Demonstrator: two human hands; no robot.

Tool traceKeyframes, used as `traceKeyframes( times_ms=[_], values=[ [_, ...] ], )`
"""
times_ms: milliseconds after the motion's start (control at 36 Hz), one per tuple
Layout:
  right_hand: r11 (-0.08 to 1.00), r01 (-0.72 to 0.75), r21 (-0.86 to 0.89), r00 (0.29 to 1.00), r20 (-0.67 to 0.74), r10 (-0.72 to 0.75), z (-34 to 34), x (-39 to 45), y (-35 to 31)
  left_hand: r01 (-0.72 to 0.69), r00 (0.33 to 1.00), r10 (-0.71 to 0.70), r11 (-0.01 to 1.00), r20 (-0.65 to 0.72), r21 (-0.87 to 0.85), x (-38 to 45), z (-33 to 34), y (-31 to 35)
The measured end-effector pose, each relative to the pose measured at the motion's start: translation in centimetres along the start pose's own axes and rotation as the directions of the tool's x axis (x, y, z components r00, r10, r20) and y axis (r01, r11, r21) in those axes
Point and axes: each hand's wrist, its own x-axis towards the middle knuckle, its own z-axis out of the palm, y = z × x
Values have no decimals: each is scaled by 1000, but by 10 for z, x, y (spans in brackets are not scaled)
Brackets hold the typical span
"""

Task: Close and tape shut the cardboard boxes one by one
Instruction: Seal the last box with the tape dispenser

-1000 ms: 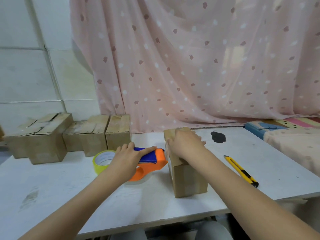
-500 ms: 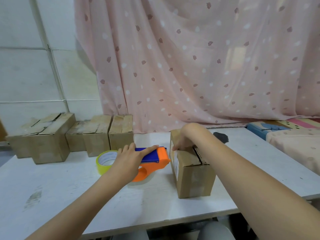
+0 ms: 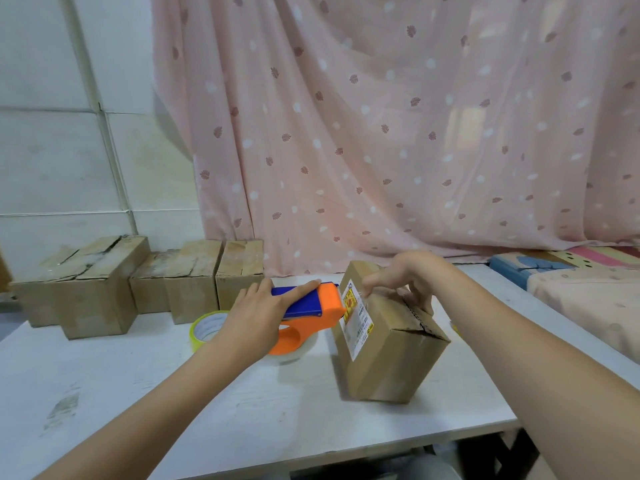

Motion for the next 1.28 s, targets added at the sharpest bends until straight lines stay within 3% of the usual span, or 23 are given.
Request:
traceKeyframes(
  times_ms=[306,500,722,972,1056,1111,1167,1222,1278],
  values=[
    [908,29,418,999,26,-44,-5,24,60,-1,993,1,1000,118,-2,-10,18,-21],
    [768,59,638,989,64,-130,17,41,78,-11,990,5,999,144,43,-10,20,-16],
    [687,49,725,988,65,-139,26,44,90,-17,992,12,999,127,40,-6,20,-8],
    [775,85,627,996,-32,-83,39,50,104,-29,992,24,999,123,40,1,24,3],
    [845,156,511,979,-191,-66,45,45,96,-29,994,23,998,109,49,1,24,4],
    [957,214,198,886,-451,-105,52,33,85,-33,994,27,998,105,55,0,24,5],
    [955,280,-94,725,-631,-275,63,17,71,-38,994,32,998,102,59,0,25,5],
    [880,403,-250,633,-618,-466,79,2,59,-41,994,35,997,102,59,1,26,5],
    [819,494,-293,641,-514,-570,94,-7,51,-44,995,39,997,93,58,3,27,5]
  ],
)
